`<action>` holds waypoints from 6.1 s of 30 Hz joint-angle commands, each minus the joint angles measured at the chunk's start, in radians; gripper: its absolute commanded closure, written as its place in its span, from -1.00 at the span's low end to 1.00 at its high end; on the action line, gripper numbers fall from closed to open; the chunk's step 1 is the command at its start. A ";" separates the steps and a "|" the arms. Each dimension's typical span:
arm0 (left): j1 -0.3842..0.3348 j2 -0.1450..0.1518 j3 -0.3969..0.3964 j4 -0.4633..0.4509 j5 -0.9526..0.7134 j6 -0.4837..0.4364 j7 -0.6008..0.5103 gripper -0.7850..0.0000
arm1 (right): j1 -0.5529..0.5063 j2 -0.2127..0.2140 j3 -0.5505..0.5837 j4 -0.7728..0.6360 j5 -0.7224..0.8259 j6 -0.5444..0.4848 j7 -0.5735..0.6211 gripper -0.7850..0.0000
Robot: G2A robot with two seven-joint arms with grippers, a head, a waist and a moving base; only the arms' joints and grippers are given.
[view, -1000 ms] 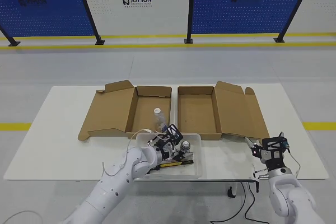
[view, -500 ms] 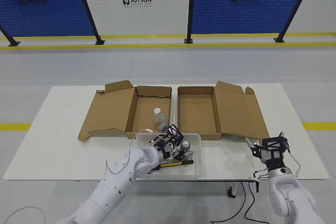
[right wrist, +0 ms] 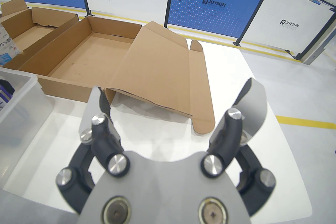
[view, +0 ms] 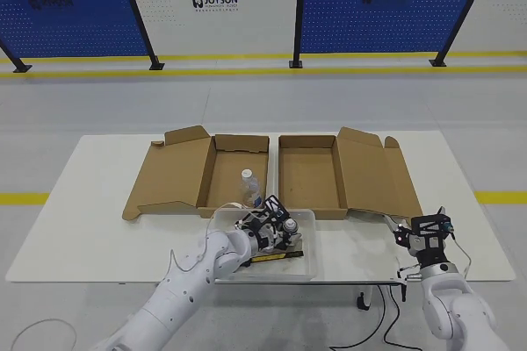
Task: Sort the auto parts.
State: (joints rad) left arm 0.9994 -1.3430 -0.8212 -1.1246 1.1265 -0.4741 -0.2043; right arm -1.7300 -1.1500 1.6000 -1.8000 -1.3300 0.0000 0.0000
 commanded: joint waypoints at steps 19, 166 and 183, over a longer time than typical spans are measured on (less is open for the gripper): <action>0.066 0.026 -0.055 -0.162 0.075 -0.017 -0.008 1.00 | 0.000 0.000 0.000 0.000 0.000 0.000 0.000 -1.00; -0.054 0.024 -0.256 0.155 0.105 0.293 0.024 0.07 | 0.000 0.000 0.000 0.000 0.000 0.000 0.000 -1.00; -0.015 0.041 -0.297 0.046 0.158 0.277 0.002 -0.06 | 0.000 0.000 0.000 0.000 0.000 0.000 0.000 -1.00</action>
State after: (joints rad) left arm 0.9770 -1.3039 -1.1130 -1.0607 1.2825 -0.1967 -0.2016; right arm -1.7300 -1.1500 1.6000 -1.8000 -1.3300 0.0000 0.0000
